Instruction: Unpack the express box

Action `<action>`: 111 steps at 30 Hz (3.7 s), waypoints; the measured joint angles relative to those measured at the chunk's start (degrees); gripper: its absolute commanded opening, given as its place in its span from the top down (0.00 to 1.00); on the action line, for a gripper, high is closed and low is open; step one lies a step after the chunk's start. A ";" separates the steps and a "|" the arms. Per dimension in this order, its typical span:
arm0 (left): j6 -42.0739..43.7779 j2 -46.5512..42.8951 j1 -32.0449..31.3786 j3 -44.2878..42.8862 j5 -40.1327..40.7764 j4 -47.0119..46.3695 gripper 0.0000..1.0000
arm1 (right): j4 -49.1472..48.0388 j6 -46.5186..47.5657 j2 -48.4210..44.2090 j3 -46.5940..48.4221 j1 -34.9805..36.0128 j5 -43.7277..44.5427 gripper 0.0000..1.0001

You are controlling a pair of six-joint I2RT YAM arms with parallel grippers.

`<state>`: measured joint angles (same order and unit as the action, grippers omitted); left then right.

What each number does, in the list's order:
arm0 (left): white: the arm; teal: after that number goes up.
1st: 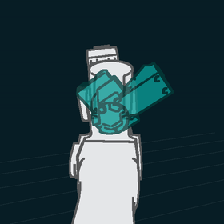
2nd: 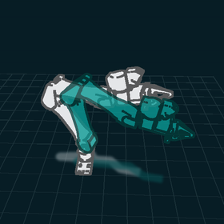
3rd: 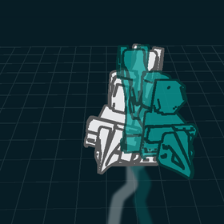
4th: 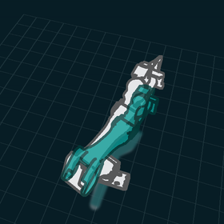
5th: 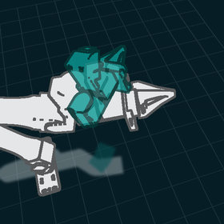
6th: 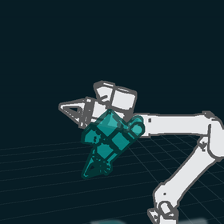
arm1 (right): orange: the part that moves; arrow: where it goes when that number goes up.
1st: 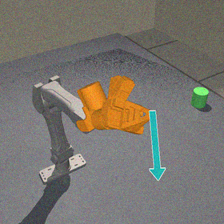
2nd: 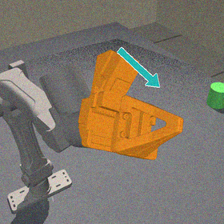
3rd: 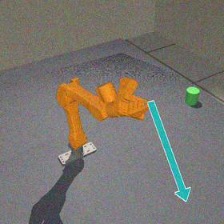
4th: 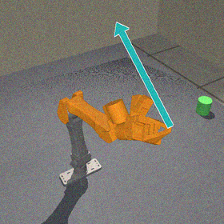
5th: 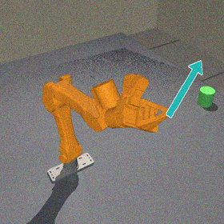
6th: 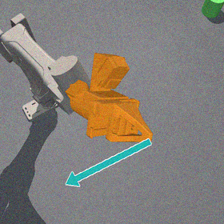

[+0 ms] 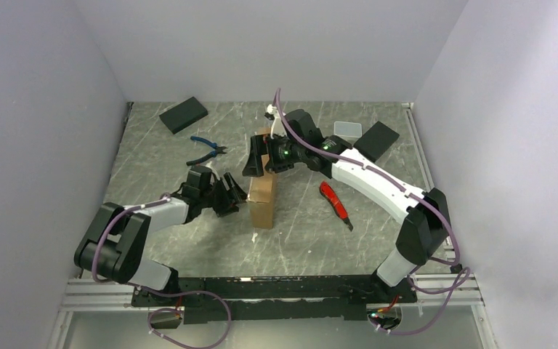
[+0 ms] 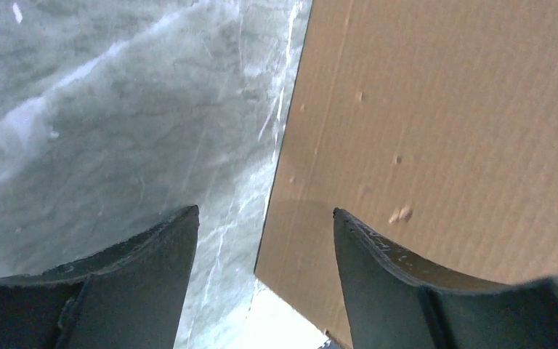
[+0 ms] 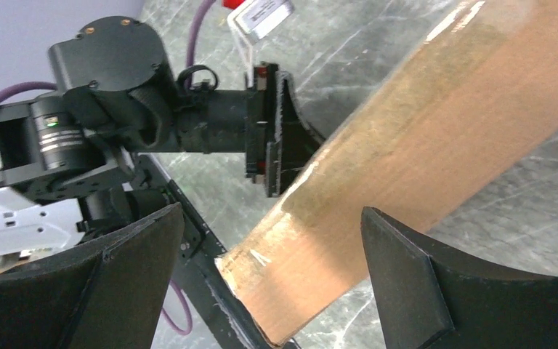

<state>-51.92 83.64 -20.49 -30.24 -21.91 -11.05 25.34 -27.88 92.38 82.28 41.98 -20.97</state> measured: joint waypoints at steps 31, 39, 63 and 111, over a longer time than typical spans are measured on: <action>17.07 -37.81 5.35 -11.43 18.56 34.18 0.07 | 25.20 -20.55 12.94 21.57 8.04 53.96 0.00; 16.74 -37.55 5.38 -7.17 17.35 34.91 0.08 | 25.05 -18.73 17.68 25.03 9.11 51.63 0.05; 19.63 -41.99 5.38 -7.06 19.04 38.45 0.09 | 11.76 49.64 2.05 1.36 6.08 3.32 0.29; 20.79 -45.86 5.42 -7.02 20.92 39.34 0.12 | -1.66 -4.33 -19.15 -8.04 -27.08 42.93 0.00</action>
<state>-31.14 37.78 -15.07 -37.26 -0.99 28.29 23.68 -32.21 73.23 74.24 14.90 21.96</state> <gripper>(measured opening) 0.893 0.997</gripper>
